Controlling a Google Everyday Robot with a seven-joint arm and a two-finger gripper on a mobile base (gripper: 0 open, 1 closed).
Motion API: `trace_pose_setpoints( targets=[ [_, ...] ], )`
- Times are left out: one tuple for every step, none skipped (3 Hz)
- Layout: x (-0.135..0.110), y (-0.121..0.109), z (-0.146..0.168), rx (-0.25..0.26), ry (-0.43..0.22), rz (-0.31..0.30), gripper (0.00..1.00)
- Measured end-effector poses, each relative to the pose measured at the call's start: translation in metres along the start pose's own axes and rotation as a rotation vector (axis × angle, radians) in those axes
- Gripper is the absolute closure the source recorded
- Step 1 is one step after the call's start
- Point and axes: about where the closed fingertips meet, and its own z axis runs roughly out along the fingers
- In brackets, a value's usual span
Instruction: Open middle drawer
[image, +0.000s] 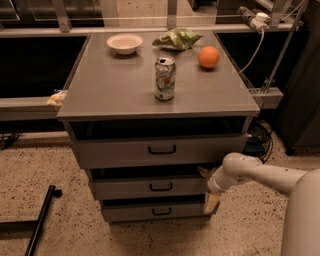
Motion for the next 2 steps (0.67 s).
trace_pose_setpoints(
  targets=[
    [-0.0052,0.0074,0.0024,-0.047,0.011,0.01,0.0],
    [-0.0076,0.016,0.0029,-0.104,0.03,0.03,0.0]
  ],
)
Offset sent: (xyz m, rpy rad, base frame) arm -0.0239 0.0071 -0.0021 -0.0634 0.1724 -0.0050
